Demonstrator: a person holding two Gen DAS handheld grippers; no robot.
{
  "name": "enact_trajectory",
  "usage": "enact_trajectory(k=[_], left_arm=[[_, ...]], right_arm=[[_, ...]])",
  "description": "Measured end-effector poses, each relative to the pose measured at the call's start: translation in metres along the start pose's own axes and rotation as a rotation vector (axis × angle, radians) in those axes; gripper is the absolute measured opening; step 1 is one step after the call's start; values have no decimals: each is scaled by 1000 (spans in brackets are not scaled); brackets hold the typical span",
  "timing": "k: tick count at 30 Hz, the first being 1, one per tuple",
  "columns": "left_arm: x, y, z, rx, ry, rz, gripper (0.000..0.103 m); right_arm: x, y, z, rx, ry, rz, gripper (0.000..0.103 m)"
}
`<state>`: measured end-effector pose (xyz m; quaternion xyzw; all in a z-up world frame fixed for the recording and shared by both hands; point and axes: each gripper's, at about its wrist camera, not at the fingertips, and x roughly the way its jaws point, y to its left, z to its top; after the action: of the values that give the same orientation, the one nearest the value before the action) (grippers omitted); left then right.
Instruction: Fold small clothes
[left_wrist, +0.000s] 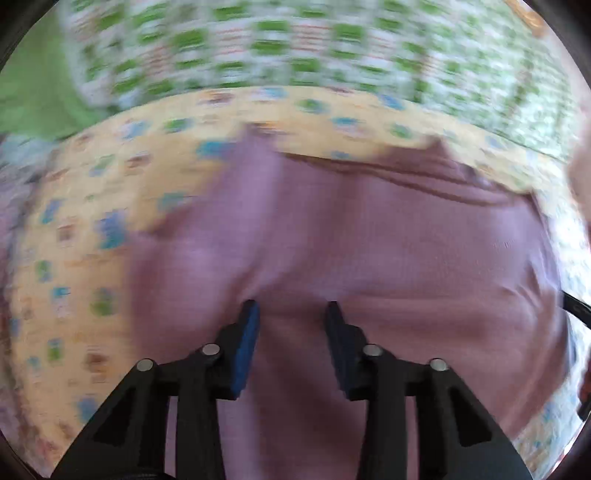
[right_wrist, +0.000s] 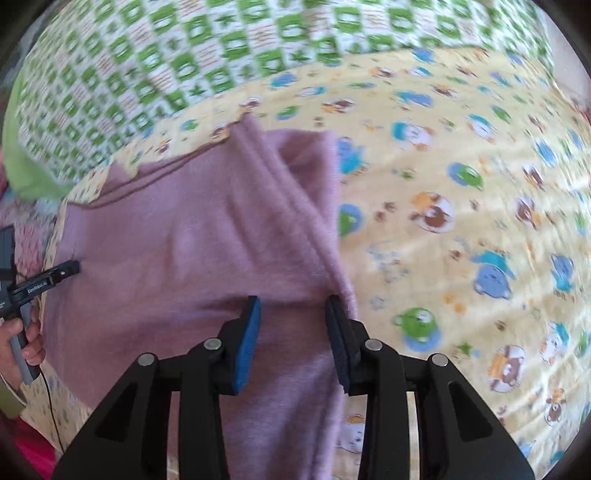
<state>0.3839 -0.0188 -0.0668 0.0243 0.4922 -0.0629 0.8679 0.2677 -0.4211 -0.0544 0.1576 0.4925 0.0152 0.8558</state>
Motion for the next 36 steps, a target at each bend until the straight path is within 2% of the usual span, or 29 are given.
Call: enact_trajectory(k=[4, 6, 8, 10, 13, 17, 24, 27, 30, 34, 36], left_arm=[[-22, 34, -3, -91, -22, -5, 36], [-32, 42, -6, -128, -30, -24, 41], [-49, 46, -18, -150, -47, -26, 53], [-73, 55, -40, -176, -62, -16, 58], [-87, 57, -65, -241, -48, -49, 59], [-94, 49, -92, -290, -29, -77, 61], [-89, 50, -125, -356, 20, -59, 61], [-87, 55, -132, -373, 32, -29, 64], [-83, 61, -139, -409, 50, -11, 65], [-83, 73, -150, -485, 61, -22, 71], [-81, 77, -155, -517, 68, -48, 73]], right_arm=[[-17, 6, 1, 34, -27, 50, 39], [-28, 17, 1, 26, -47, 84, 40], [-33, 32, 2, 11, -52, 131, 40], [-35, 51, 5, -20, -46, 175, 41], [-32, 80, 8, -68, -33, 237, 43], [-14, 124, 8, -155, 24, 341, 43], [51, 180, 22, -267, 162, 421, 45], [76, 191, 32, -318, 177, 374, 46], [108, 197, 49, -342, 182, 283, 46], [108, 203, 72, -315, 76, 230, 46], [100, 211, 79, -274, 50, 267, 48]])
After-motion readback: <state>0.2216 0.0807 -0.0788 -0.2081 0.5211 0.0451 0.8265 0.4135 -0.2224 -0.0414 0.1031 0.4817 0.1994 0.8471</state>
